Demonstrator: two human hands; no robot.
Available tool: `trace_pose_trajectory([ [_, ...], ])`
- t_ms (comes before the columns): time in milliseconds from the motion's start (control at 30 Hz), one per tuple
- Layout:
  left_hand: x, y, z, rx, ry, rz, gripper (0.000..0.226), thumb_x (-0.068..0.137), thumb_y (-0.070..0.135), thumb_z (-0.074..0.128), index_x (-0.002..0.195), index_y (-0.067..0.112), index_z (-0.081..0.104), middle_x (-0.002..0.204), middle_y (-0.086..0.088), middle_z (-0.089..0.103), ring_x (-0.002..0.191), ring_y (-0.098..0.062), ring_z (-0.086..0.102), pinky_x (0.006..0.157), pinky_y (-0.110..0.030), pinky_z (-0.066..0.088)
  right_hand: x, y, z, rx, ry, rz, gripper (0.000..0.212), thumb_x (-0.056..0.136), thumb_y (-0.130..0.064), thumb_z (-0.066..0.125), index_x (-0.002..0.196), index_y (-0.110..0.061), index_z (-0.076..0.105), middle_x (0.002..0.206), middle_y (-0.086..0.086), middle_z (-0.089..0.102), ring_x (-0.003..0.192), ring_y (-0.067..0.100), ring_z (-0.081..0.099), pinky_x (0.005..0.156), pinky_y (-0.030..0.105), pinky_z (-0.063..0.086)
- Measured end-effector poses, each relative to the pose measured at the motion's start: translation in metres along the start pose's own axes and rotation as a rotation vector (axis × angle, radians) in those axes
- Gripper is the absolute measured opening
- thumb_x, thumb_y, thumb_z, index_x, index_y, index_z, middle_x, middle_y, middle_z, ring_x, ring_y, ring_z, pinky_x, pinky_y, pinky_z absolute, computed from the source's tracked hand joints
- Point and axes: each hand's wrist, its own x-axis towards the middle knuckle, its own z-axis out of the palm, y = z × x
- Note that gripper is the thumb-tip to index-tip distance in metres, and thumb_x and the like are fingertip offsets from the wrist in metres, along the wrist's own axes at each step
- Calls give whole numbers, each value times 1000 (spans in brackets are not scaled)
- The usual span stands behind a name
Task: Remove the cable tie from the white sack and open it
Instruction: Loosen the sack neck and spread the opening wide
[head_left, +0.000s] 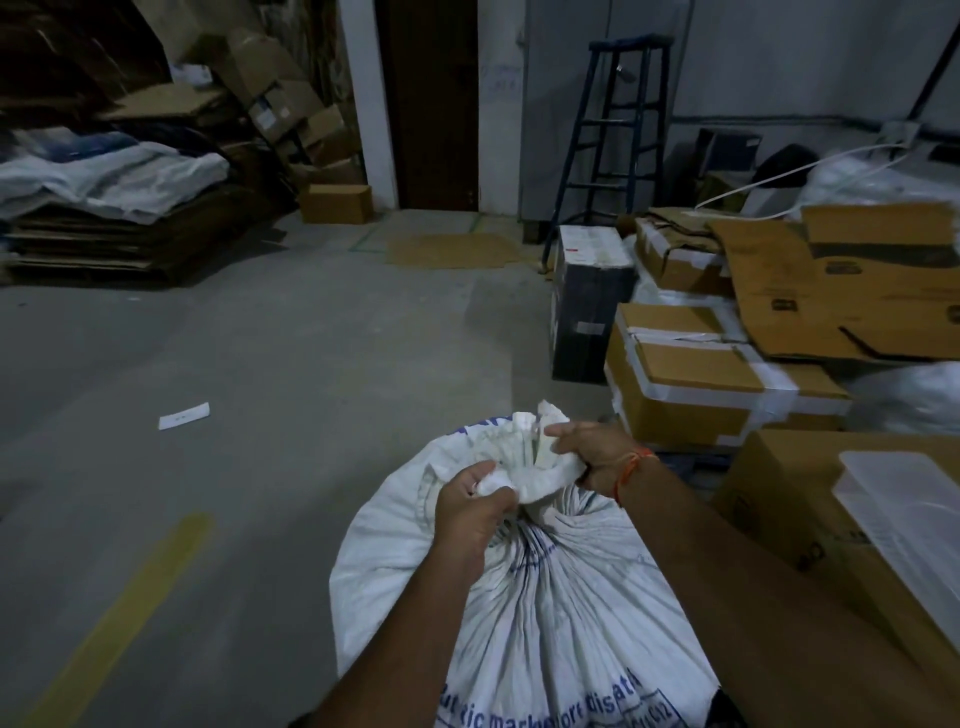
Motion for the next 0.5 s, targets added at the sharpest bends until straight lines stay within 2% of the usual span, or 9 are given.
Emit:
trace_pose_trajectory([
  [33, -6, -4, -1, -4, 18, 2, 51, 76, -2, 79, 123, 14, 68, 126, -17, 70, 81, -21, 63, 56, -19, 52, -6, 5, -8, -19, 22, -10, 29, 91, 14, 51, 94, -5, 73, 105, 22, 68, 95, 33, 61, 96, 50, 52],
  [67, -13, -9, -1, -2, 51, -7, 57, 69, 5, 82, 122, 18, 68, 126, -15, 69, 88, -24, 65, 63, -24, 55, -13, 10, -17, -60, 56, -43, 26, 91, 12, 54, 93, -5, 73, 99, 20, 69, 85, 28, 62, 80, 42, 59],
  [100, -21, -14, 0, 12, 84, -20, 64, 60, 14, 84, 121, 21, 67, 127, -12, 67, 96, -28, 68, 72, -31, 58, -23, 16, -27, -129, 97, -79, 22, 91, 11, 58, 96, -4, 74, 89, 17, 69, 69, 22, 61, 59, 30, 57],
  [133, -30, -21, 3, 30, 116, -25, 73, 52, 22, 83, 122, 23, 66, 127, -10, 66, 104, -31, 69, 81, -37, 61, -33, 23, -37, -206, 124, -124, 21, 90, 10, 61, 102, -3, 74, 81, 14, 67, 57, 16, 56, 46, 21, 47],
  [167, -39, -30, 6, 47, 131, -19, 79, 47, 27, 82, 124, 24, 65, 128, -7, 64, 109, -31, 68, 89, -41, 61, -41, 32, -47, -296, 140, -181, 23, 89, 8, 65, 106, -4, 74, 82, 13, 67, 53, 12, 55, 43, 18, 43],
  [200, -50, -38, 10, 66, 135, -11, 82, 46, 29, 82, 126, 24, 64, 127, -5, 64, 110, -29, 67, 93, -42, 60, -48, 41, -57, -375, 158, -226, 24, 87, 5, 69, 107, -7, 74, 91, 13, 71, 62, 13, 60, 52, 18, 48],
  [233, -61, -48, 15, 96, 143, -5, 81, 49, 28, 83, 127, 24, 64, 126, -3, 64, 109, -26, 67, 95, -42, 59, -55, 51, -66, -447, 181, -264, 25, 85, 2, 72, 106, -12, 76, 103, 12, 73, 79, 17, 66, 67, 22, 53],
  [300, -83, -70, 24, 126, 145, 8, 72, 60, 21, 86, 128, 22, 63, 124, -2, 66, 106, -24, 67, 94, -40, 59, -72, 74, -81, -539, 231, -302, 26, 82, -3, 77, 102, -20, 77, 116, 8, 73, 105, 22, 66, 90, 28, 51],
  [500, -122, -122, 36, 377, 168, 55, 80, 52, 35, 80, 129, 24, 63, 126, -5, 65, 113, -28, 65, 96, -41, 57, -115, 123, -111, -590, 342, -339, 30, 81, -7, 78, 111, -12, 77, 117, 6, 74, 106, 14, 63, 92, 20, 42],
])
